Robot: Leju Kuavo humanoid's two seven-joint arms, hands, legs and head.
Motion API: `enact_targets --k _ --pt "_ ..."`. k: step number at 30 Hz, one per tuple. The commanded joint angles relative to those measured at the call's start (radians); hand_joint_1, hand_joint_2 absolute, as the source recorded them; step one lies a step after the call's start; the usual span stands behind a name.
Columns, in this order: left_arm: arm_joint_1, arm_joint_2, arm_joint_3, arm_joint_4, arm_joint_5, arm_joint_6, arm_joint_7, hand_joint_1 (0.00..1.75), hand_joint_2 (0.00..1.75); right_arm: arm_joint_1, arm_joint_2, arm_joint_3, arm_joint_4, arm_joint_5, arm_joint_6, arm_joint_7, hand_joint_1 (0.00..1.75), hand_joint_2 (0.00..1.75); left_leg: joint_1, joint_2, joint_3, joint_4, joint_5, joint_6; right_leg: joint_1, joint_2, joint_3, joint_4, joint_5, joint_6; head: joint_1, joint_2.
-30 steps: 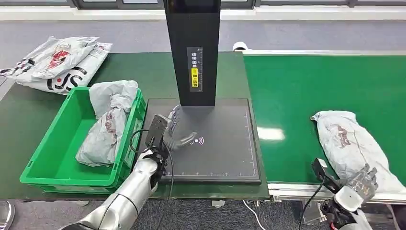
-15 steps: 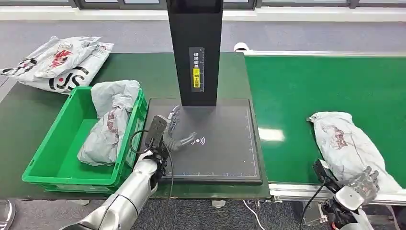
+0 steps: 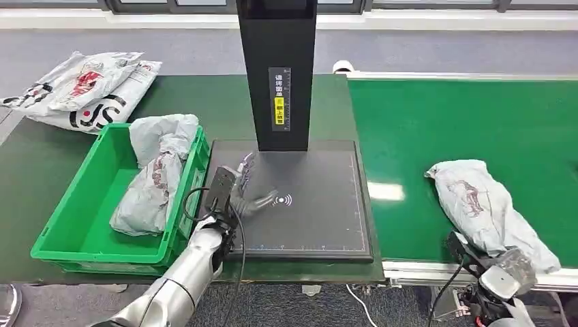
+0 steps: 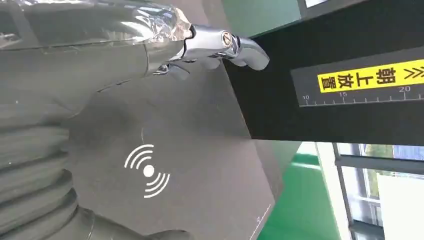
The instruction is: Moved the parcel from conveyor to table for the left to box.
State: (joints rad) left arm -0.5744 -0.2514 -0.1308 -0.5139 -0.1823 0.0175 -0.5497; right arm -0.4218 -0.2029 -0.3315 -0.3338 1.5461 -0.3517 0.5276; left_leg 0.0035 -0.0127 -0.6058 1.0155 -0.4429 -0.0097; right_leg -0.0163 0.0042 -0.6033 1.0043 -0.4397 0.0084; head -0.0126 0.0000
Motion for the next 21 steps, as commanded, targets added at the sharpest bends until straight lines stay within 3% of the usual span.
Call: enact_targets --k 1,3,4,6,9,11,12,15,18,21 --pt "-0.003 0.030 -0.046 0.005 0.008 0.000 0.008 0.00 1.75 -0.018 0.026 -0.047 0.039 0.020 -0.045 -0.030 1.75 1.75 0.001 0.003 0.004 -0.003 -0.001 -0.001 0.001 0.001 0.003 -0.003 0.000 -0.002 0.000 0.000" --pt "0.009 0.033 -0.037 -0.008 0.012 0.014 0.006 0.00 1.75 -0.028 0.042 -0.057 0.015 0.013 -0.185 -0.103 1.75 1.75 0.000 0.003 0.004 -0.002 -0.001 -0.001 0.001 0.002 0.003 -0.002 0.000 -0.001 0.000 0.000" --pt "0.023 0.037 -0.029 -0.027 0.014 0.031 0.003 0.00 1.75 -0.038 0.065 -0.073 -0.018 -0.026 -0.330 -0.219 1.75 1.75 0.001 0.004 0.004 -0.003 -0.001 0.000 0.001 0.002 0.003 -0.004 0.000 -0.001 0.000 0.000" --pt "0.036 0.045 -0.018 -0.046 0.005 0.064 0.002 0.00 1.75 0.008 0.139 -0.112 -0.269 -0.110 -0.346 -0.407 1.75 1.75 0.000 0.007 0.003 -0.002 -0.001 -0.001 0.001 0.006 0.001 -0.002 0.001 -0.001 0.000 0.000" --pt "0.036 0.049 -0.014 -0.049 0.003 0.062 0.002 0.00 1.75 0.007 0.162 -0.109 -0.306 -0.109 -0.346 -0.410 1.75 1.75 0.000 0.008 0.000 -0.001 -0.001 -0.001 0.000 0.006 -0.002 0.000 0.001 -0.001 0.000 0.000" --pt "0.024 0.047 -0.001 -0.047 -0.015 0.116 -0.002 0.00 1.75 0.038 0.239 -0.162 -0.523 -0.213 -0.346 -0.632 1.75 1.75 0.001 0.006 0.001 -0.001 -0.001 -0.001 0.001 0.004 -0.001 0.000 0.001 -0.001 0.000 0.000" --pt "0.010 0.044 0.011 -0.045 -0.015 0.128 0.001 0.00 1.75 0.023 0.276 -0.169 -0.563 -0.236 -0.346 -0.684 1.75 1.75 0.001 0.008 0.001 -0.002 -0.001 -0.001 0.001 0.006 -0.002 0.000 0.001 -0.002 0.000 0.000" --pt "-0.005 0.041 0.020 -0.047 -0.018 0.137 0.000 0.00 1.75 0.020 0.310 -0.149 -0.617 -0.251 -0.346 -0.706 1.75 1.75 0.000 0.007 -0.001 0.000 0.000 -0.001 0.001 0.006 -0.004 0.001 0.001 -0.002 0.000 0.000" --pt "-0.017 0.033 0.034 -0.059 -0.034 0.168 -0.007 0.00 1.75 0.063 0.332 -0.026 -0.721 -0.334 -0.346 -0.760 1.75 1.75 0.001 0.003 -0.003 0.000 0.001 -0.001 0.001 0.003 -0.004 0.002 0.001 -0.002 0.000 0.000" --pt "-0.025 0.032 0.046 -0.070 -0.040 0.181 -0.026 0.00 1.75 0.104 0.347 0.191 -0.734 -0.373 -0.313 -0.754 1.75 1.75 0.001 0.000 -0.001 -0.001 0.001 -0.001 0.001 0.000 -0.002 0.001 0.000 -0.002 0.000 0.000"
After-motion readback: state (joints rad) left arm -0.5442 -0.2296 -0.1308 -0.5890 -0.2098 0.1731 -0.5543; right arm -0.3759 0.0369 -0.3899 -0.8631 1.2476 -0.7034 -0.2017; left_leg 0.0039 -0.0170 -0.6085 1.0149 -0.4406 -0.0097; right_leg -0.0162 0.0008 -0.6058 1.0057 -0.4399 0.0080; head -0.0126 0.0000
